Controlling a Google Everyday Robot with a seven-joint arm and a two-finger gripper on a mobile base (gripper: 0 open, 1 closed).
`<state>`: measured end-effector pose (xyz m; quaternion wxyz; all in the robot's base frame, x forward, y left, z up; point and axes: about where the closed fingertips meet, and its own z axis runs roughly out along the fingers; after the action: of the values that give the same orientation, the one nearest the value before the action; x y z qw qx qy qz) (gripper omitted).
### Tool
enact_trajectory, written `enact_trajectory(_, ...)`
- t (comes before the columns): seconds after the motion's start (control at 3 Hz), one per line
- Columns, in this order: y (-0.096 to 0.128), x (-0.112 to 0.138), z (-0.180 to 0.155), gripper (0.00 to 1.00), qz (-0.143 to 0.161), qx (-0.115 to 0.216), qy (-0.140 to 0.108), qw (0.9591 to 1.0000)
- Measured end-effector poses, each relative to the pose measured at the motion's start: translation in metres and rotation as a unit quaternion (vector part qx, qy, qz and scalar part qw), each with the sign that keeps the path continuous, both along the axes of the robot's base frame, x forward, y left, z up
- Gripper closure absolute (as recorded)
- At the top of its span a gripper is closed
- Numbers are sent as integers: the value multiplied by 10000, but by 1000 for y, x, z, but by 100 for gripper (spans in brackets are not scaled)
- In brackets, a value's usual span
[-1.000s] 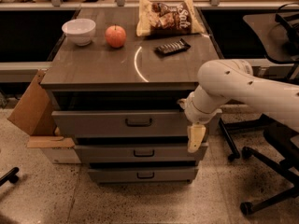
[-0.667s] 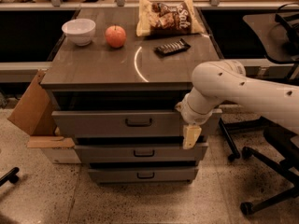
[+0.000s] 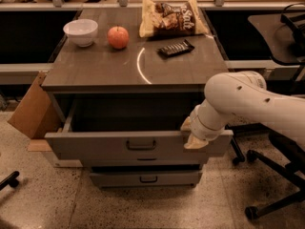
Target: Open top drawer
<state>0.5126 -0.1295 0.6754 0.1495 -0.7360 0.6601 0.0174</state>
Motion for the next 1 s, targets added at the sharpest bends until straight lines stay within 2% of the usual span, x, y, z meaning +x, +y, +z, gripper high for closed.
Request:
enact_trajectory(0.33, 0, -34, 4, 89, -7, 86, 48, 10000)
enact_trajectory(0.67, 2, -62, 0, 100, -20, 185, 160, 9997)
enact_trajectory(1.0, 5, -84, -1, 100, -18, 332, 207, 9992)
